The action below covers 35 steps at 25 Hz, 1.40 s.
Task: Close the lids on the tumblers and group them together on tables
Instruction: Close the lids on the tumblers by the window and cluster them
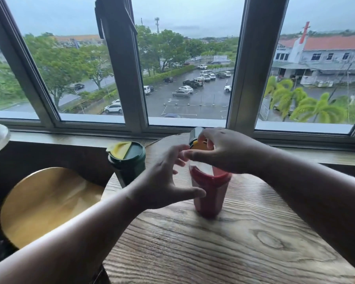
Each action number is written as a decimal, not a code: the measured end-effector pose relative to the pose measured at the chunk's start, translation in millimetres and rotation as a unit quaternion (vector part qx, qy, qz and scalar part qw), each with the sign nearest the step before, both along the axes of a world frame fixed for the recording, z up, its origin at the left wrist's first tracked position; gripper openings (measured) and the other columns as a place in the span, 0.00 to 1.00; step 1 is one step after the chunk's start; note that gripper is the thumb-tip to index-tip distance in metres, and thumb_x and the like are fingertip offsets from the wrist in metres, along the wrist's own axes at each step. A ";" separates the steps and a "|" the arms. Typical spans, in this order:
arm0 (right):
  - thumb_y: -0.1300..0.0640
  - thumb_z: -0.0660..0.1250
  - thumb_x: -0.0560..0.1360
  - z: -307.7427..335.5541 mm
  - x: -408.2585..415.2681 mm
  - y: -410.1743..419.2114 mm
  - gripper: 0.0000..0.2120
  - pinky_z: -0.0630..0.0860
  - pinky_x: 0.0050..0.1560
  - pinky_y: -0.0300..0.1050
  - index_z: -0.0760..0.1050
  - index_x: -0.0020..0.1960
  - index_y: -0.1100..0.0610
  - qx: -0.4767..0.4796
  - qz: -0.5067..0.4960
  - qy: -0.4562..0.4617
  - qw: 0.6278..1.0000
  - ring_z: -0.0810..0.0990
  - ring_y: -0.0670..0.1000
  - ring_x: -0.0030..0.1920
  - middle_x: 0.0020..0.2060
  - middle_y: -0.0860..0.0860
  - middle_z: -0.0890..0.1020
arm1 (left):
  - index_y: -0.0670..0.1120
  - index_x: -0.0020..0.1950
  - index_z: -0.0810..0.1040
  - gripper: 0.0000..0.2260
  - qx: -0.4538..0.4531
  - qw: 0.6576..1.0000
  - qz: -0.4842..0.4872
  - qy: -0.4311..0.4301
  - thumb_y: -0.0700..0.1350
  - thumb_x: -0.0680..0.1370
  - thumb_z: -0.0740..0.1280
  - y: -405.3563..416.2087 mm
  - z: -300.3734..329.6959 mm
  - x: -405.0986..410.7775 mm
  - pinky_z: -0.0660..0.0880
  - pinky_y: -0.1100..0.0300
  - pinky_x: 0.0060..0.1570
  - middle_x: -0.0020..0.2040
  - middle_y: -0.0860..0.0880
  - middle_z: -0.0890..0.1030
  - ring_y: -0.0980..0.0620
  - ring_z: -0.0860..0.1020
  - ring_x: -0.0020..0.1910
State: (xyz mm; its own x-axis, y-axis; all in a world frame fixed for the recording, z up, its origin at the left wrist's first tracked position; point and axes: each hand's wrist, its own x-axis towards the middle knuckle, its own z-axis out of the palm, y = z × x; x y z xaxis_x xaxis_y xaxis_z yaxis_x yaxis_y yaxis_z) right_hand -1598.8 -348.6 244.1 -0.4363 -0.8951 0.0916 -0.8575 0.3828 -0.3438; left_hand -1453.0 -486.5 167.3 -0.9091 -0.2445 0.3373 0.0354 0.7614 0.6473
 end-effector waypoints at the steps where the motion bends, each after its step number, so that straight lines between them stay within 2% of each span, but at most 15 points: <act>1: 0.25 0.59 0.69 4.4 2.5 -6.2 0.32 0.71 0.42 0.45 0.73 0.59 0.48 -0.017 0.007 0.000 1.000 0.76 0.47 0.46 0.48 0.45 0.78 | 0.53 0.74 0.64 0.43 -0.048 0.999 0.003 0.012 0.63 0.64 0.78 -2.8 9.5 6.4 0.74 0.70 0.56 0.61 0.57 0.73 0.63 0.73 0.61; 3: 0.29 0.59 0.73 11.9 10.1 -20.6 0.28 0.74 0.45 0.47 0.74 0.59 0.51 -0.039 0.021 0.001 0.999 0.78 0.49 0.47 0.48 0.47 0.80 | 0.52 0.74 0.65 0.44 -0.117 0.992 0.023 0.032 0.68 0.64 0.75 -11.4 28.1 18.6 0.70 0.72 0.57 0.62 0.57 0.72 0.64 0.72 0.61; 6: 0.37 0.62 0.77 19.1 25.6 -43.6 0.20 0.77 0.48 0.48 0.75 0.57 0.52 -0.052 0.041 0.003 0.998 0.80 0.51 0.47 0.49 0.50 0.81 | 0.53 0.72 0.69 0.37 -0.186 0.977 0.093 0.045 0.67 0.67 0.73 -37.0 49.1 35.3 0.69 0.64 0.60 0.64 0.57 0.74 0.62 0.71 0.62; 8: 0.41 0.65 0.76 22.1 34.5 -58.2 0.19 0.76 0.47 0.46 0.75 0.60 0.53 -0.033 0.047 0.010 0.998 0.79 0.50 0.48 0.52 0.50 0.81 | 0.54 0.71 0.70 0.35 -0.228 0.963 0.142 0.016 0.68 0.68 0.71 -60.0 56.6 47.1 0.70 0.58 0.62 0.66 0.55 0.74 0.57 0.71 0.65; 11: 0.43 0.67 0.76 22.9 47.0 -81.8 0.19 0.77 0.50 0.47 0.77 0.60 0.54 0.027 0.060 0.022 0.998 0.79 0.51 0.49 0.52 0.50 0.82 | 0.55 0.72 0.68 0.42 -0.238 0.950 0.185 -0.082 0.74 0.64 0.68 -93.0 56.1 60.7 0.69 0.55 0.65 0.69 0.54 0.73 0.54 0.70 0.68; 13: 0.44 0.66 0.76 21.9 53.9 -99.5 0.20 0.77 0.54 0.50 0.78 0.59 0.58 0.073 0.065 0.040 0.994 0.80 0.55 0.51 0.53 0.54 0.83 | 0.54 0.75 0.65 0.46 -0.211 0.949 0.181 -0.150 0.75 0.62 0.70 -107.8 50.4 63.9 0.68 0.56 0.67 0.71 0.53 0.71 0.54 0.69 0.69; 16: 0.46 0.66 0.77 20.0 61.4 -124.8 0.20 0.77 0.55 0.49 0.79 0.59 0.61 0.111 0.058 0.034 0.992 0.80 0.56 0.54 0.54 0.55 0.83 | 0.53 0.78 0.61 0.47 -0.138 0.966 0.117 -0.185 0.66 0.65 0.77 -122.2 41.2 63.7 0.63 0.64 0.69 0.75 0.54 0.67 0.56 0.66 0.72; 19: 0.48 0.65 0.78 16.1 62.9 -142.3 0.16 0.74 0.51 0.45 0.80 0.59 0.59 0.146 0.039 -0.011 0.988 0.81 0.51 0.52 0.48 0.52 0.86 | 0.54 0.77 0.63 0.42 -0.020 0.983 0.054 -0.172 0.47 0.68 0.81 -138.0 36.1 64.2 0.62 0.79 0.58 0.70 0.54 0.72 0.57 0.71 0.67; 20: 0.49 0.66 0.78 12.8 61.9 -147.0 0.16 0.74 0.51 0.44 0.80 0.57 0.59 0.153 0.031 -0.026 0.987 0.82 0.51 0.51 0.46 0.51 0.86 | 0.55 0.75 0.64 0.41 0.027 0.986 0.039 -0.160 0.44 0.67 0.81 -144.2 34.3 65.0 0.64 0.81 0.53 0.67 0.55 0.75 0.57 0.74 0.64; 22: 0.50 0.66 0.77 6.8 59.2 -152.4 0.15 0.77 0.52 0.47 0.81 0.55 0.60 0.157 0.016 -0.057 0.986 0.84 0.52 0.48 0.42 0.51 0.87 | 0.57 0.71 0.68 0.39 0.105 0.985 0.019 -0.137 0.42 0.64 0.79 -153.1 30.5 65.5 0.70 0.78 0.50 0.63 0.54 0.78 0.60 0.79 0.58; 25: 0.52 0.68 0.75 0.0 56.5 -156.1 0.13 0.79 0.50 0.51 0.82 0.53 0.61 0.144 -0.003 -0.094 0.985 0.82 0.51 0.39 0.38 0.51 0.87 | 0.51 0.69 0.72 0.35 0.159 0.981 0.003 -0.110 0.35 0.65 0.80 -153.0 25.2 63.6 0.76 0.70 0.46 0.59 0.47 0.81 0.64 0.82 0.47; 29: 0.58 0.69 0.75 3.3 55.4 -146.5 0.13 0.72 0.36 0.40 0.80 0.57 0.62 0.119 -0.038 -0.111 0.986 0.78 0.49 0.34 0.35 0.53 0.85 | 0.51 0.64 0.75 0.35 0.172 0.982 0.010 -0.079 0.46 0.58 0.81 -143.6 17.3 52.2 0.81 0.56 0.48 0.52 0.47 0.83 0.54 0.83 0.45; 31: 0.60 0.69 0.75 8.5 51.8 -135.2 0.12 0.71 0.31 0.36 0.80 0.58 0.62 0.107 -0.052 -0.103 0.988 0.78 0.47 0.33 0.39 0.54 0.85 | 0.55 0.60 0.76 0.35 0.154 0.985 0.039 -0.063 0.53 0.55 0.82 -133.9 12.6 40.6 0.81 0.51 0.51 0.50 0.51 0.83 0.53 0.81 0.44; 33: 0.60 0.68 0.76 12.3 44.1 -122.8 0.13 0.70 0.31 0.35 0.79 0.60 0.59 0.102 -0.060 -0.085 0.989 0.77 0.44 0.35 0.43 0.53 0.84 | 0.57 0.59 0.75 0.34 0.095 0.992 0.070 -0.041 0.57 0.56 0.82 -119.1 10.3 27.0 0.79 0.55 0.52 0.50 0.55 0.82 0.56 0.80 0.47; 35: 0.59 0.68 0.77 13.6 35.2 -110.9 0.15 0.68 0.33 0.34 0.79 0.63 0.55 0.097 -0.067 -0.074 0.990 0.76 0.45 0.40 0.48 0.50 0.81 | 0.55 0.63 0.75 0.36 0.040 0.995 0.090 -0.029 0.60 0.58 0.81 -101.5 9.7 16.1 0.77 0.60 0.52 0.52 0.58 0.80 0.58 0.79 0.50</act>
